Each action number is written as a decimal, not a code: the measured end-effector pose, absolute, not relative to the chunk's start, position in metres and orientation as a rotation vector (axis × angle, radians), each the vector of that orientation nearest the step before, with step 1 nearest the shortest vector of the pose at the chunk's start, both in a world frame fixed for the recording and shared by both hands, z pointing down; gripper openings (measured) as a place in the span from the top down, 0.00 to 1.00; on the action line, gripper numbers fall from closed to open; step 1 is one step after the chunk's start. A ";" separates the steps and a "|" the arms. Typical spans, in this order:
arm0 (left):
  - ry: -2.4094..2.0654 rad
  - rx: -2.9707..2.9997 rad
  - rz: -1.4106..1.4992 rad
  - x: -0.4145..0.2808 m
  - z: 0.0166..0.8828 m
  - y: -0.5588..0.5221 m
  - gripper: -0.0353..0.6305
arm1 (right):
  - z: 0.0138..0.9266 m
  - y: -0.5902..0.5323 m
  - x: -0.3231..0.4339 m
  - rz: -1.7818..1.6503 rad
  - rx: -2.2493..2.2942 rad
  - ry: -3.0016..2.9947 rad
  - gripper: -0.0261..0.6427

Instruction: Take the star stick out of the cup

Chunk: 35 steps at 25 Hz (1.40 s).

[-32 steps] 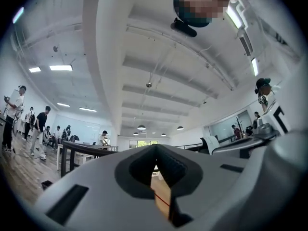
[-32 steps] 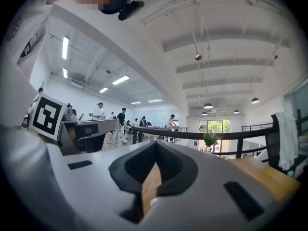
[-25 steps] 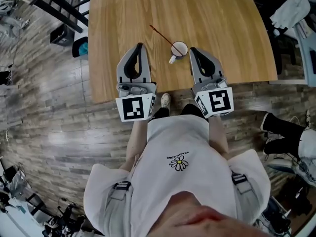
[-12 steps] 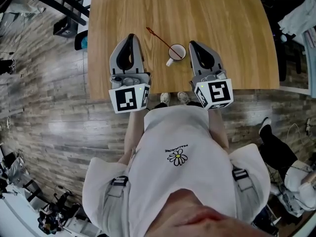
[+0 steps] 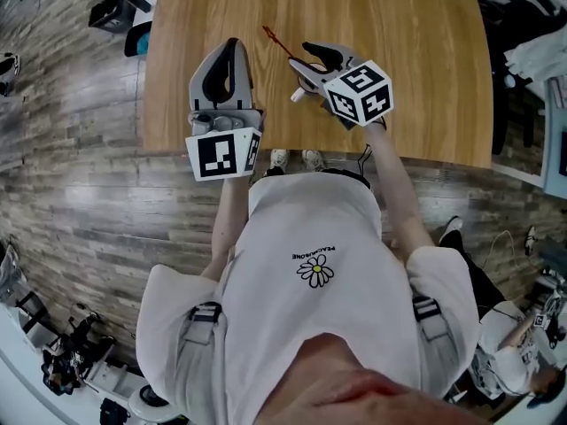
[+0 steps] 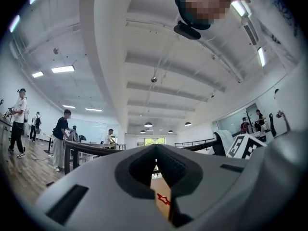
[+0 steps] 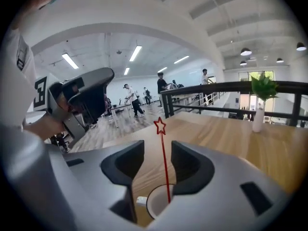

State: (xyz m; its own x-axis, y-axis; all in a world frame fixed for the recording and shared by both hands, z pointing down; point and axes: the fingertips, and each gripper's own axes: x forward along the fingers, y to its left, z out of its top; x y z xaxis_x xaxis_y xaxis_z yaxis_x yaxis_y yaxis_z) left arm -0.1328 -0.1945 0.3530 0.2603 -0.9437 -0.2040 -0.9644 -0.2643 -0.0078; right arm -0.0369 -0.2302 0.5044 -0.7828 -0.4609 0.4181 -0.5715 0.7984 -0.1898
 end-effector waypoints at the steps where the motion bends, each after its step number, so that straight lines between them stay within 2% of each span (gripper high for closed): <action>1: 1.834 -2.387 0.239 -0.134 0.356 -0.193 0.92 | 0.513 -0.231 -0.038 0.450 0.752 -2.606 0.72; 14: 1.946 -2.370 0.279 -0.152 0.382 -0.187 0.92 | 0.591 -0.241 -0.047 0.515 0.633 -2.382 0.77; 16: 1.957 -2.359 0.283 -0.154 0.381 -0.186 0.92 | 0.593 -0.242 -0.047 0.493 0.630 -2.363 0.81; 18: 1.971 -2.339 0.282 -0.157 0.380 -0.184 0.92 | 0.593 -0.243 -0.045 0.471 0.638 -2.354 0.93; 19: 1.978 -2.330 0.282 -0.158 0.380 -0.183 0.92 | 0.592 -0.243 -0.045 0.466 0.640 -2.352 0.94; 29: 2.017 -2.314 0.274 -0.164 0.384 -0.181 0.92 | 0.588 -0.244 -0.048 0.477 0.636 -2.372 0.94; 35: 1.998 -2.331 0.230 -0.158 0.386 -0.180 0.92 | 0.527 -0.260 -0.041 0.403 0.796 -2.525 0.94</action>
